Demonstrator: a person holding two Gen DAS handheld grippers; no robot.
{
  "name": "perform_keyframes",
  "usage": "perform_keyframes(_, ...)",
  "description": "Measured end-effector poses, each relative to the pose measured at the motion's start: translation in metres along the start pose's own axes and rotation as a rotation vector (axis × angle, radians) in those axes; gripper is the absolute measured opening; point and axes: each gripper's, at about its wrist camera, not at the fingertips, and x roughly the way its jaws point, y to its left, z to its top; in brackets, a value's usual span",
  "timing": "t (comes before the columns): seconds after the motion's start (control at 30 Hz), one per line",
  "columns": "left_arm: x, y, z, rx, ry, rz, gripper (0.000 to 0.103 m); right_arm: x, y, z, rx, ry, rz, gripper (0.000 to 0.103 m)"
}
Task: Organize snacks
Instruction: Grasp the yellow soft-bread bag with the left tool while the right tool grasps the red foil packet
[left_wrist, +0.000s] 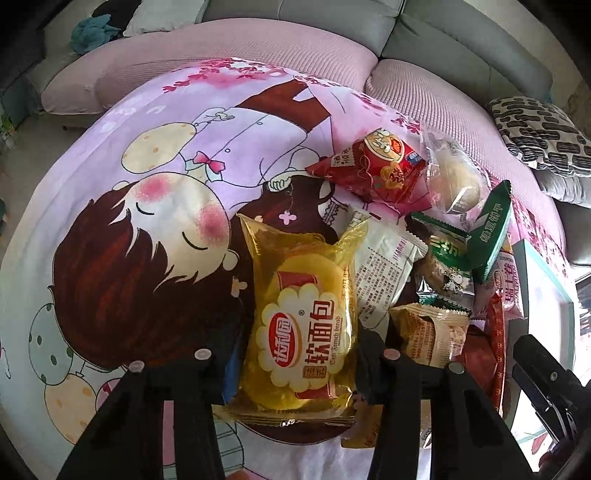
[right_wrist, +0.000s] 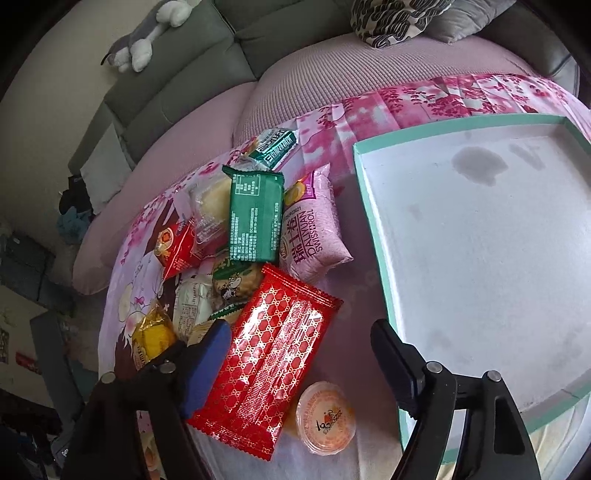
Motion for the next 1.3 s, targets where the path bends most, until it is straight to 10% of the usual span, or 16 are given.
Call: perform_keyframes(1.3, 0.000, 0.000, -0.002, 0.002, 0.014, -0.016, 0.050, 0.030, 0.020, 0.000, 0.043, 0.086, 0.013, 0.072)
